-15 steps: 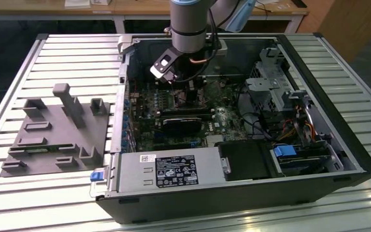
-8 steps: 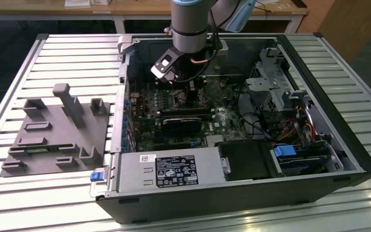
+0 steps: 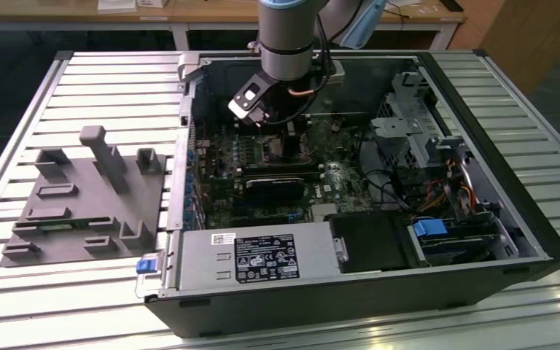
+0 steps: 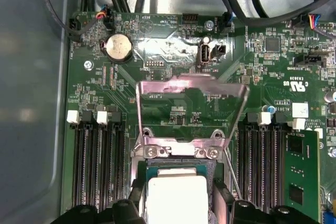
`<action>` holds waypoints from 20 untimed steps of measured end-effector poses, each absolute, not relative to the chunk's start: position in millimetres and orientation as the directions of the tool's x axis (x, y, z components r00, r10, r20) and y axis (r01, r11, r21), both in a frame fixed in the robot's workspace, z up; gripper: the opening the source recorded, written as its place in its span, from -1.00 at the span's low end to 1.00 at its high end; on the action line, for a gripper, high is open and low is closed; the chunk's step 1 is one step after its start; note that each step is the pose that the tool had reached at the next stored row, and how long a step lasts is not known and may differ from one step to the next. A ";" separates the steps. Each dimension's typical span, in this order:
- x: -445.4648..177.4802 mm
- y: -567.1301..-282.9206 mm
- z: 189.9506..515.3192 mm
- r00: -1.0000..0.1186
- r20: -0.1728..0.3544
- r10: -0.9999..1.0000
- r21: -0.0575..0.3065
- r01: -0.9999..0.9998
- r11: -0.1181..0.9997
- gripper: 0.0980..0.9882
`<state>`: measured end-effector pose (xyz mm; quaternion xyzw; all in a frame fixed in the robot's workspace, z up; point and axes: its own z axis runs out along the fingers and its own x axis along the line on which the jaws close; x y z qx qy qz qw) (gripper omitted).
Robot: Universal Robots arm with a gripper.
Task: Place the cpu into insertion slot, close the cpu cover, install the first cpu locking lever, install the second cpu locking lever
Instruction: 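Place the cpu into insertion slot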
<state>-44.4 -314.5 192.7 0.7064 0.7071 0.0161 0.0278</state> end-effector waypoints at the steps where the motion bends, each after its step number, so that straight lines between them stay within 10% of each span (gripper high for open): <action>1: -44.5 -314.6 192.8 -0.001 -0.017 1.000 0.062 0.998 0.002 0.15; 20: -44.4 -314.5 195.4 0.000 -0.017 1.000 0.062 0.998 0.002 0.15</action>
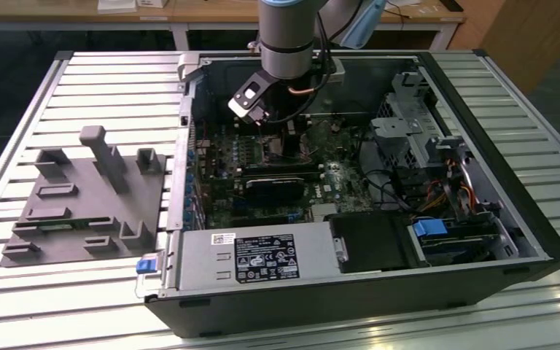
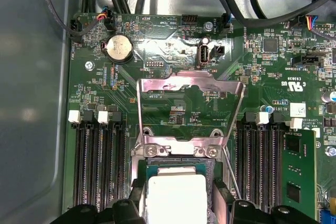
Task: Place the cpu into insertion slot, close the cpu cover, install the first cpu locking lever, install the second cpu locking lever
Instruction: 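Place the cpu into insertion slot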
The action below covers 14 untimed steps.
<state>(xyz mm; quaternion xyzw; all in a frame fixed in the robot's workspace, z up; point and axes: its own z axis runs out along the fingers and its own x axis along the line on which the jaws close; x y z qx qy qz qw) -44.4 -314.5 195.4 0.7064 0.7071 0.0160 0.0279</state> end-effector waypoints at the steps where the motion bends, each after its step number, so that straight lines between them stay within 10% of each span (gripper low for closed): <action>1: -44.5 -314.6 195.4 0.000 -0.017 1.000 0.062 0.998 0.002 0.12; 14: -44.4 -314.5 198.6 0.000 -0.017 1.000 0.062 0.998 0.001 -0.03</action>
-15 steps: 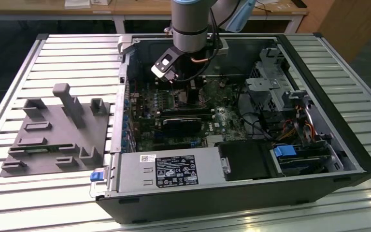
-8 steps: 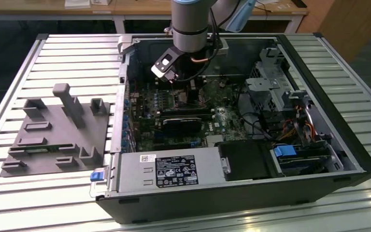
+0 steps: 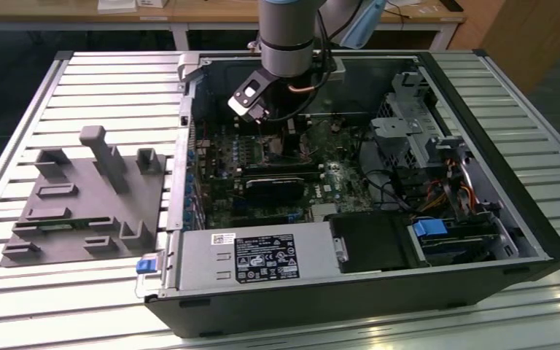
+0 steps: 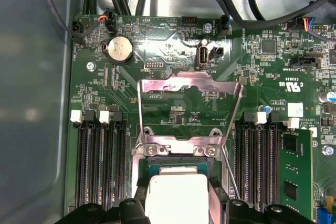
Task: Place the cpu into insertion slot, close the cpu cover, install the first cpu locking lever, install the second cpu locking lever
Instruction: 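Place the cpu into insertion slot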
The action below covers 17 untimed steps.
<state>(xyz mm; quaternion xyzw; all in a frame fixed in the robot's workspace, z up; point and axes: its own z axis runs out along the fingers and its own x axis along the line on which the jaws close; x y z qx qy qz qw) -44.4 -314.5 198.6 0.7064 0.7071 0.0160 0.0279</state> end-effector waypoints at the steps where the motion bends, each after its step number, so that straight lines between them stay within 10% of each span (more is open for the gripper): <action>1: -44.4 -314.5 198.6 0.000 -0.017 1.000 0.062 0.998 0.002 -0.03; 17: -41.0 -314.6 197.6 0.047 -0.017 0.999 0.062 0.997 -0.045 -0.03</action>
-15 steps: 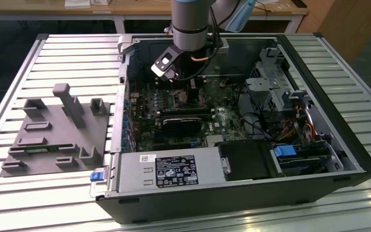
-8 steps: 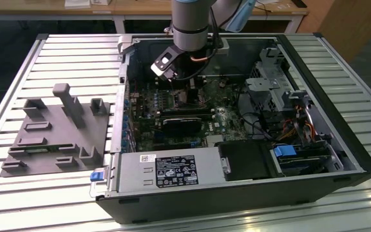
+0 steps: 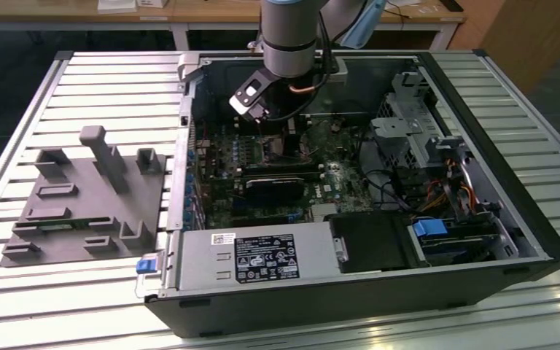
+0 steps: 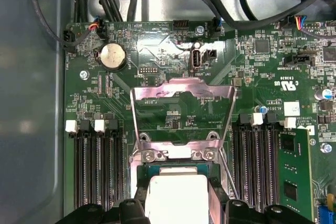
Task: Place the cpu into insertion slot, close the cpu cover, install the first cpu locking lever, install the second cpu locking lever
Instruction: 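Place the cpu into insertion slot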
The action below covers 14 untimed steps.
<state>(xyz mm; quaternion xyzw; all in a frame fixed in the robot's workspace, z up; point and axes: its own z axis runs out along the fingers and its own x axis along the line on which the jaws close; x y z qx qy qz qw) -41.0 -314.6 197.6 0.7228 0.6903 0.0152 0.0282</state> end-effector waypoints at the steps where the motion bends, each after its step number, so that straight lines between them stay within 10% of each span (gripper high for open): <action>1: -41.0 -314.6 197.6 0.047 -0.017 0.999 0.062 0.997 -0.046 -0.03; 14: -42.3 -315.7 196.6 0.047 -0.016 0.999 0.062 0.997 -0.046 -0.03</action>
